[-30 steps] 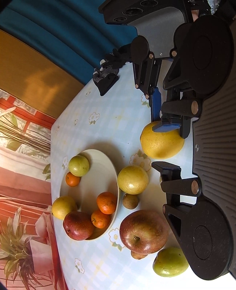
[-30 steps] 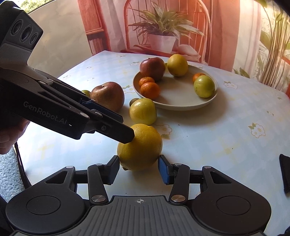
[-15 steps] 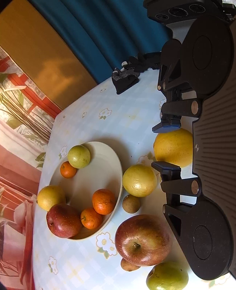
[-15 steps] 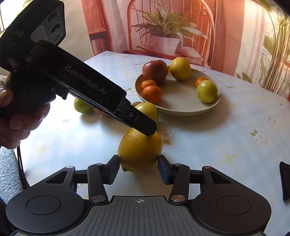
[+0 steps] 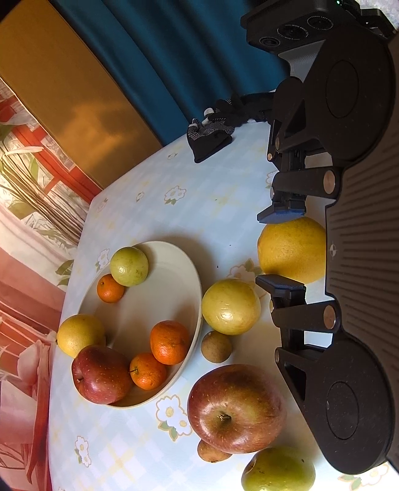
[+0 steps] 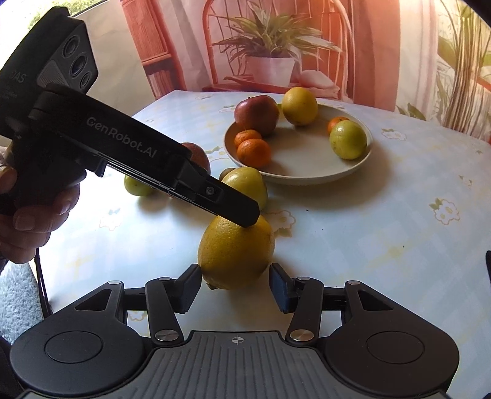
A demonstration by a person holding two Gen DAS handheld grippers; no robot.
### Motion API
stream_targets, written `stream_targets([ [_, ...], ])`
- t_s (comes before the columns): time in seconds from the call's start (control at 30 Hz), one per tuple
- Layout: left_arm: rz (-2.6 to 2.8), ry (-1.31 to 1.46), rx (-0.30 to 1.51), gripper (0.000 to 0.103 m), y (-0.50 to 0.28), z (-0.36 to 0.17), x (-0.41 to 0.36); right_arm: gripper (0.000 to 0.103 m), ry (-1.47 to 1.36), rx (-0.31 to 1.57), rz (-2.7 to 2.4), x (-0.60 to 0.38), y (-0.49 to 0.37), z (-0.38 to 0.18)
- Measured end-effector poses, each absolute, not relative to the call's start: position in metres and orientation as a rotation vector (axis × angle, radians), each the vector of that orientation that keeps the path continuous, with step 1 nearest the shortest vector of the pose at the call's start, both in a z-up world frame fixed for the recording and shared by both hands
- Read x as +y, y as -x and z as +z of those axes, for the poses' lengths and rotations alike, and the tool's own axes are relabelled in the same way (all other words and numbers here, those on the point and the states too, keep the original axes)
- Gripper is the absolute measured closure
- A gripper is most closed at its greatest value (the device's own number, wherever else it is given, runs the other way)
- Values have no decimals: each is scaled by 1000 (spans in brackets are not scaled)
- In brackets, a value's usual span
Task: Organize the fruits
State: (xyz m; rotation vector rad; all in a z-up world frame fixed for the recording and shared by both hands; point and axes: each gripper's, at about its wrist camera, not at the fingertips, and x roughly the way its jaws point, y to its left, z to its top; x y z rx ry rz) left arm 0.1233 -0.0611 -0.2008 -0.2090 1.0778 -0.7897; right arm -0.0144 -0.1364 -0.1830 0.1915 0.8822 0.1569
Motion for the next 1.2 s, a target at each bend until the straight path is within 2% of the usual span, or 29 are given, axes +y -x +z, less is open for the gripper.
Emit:
stream_targets([
  [0.33, -784, 228, 1058, 65, -121, -195, -56, 56, -177, 833, 164, -135, 14, -179],
  [0.9, -757, 183, 852, 65, -154, -107, -71, 56, 5, 709, 183, -163, -46, -105],
  [1.2, -708, 170, 903, 66, -205, -125, -80, 56, 10, 770, 220, -183, -105, -130],
])
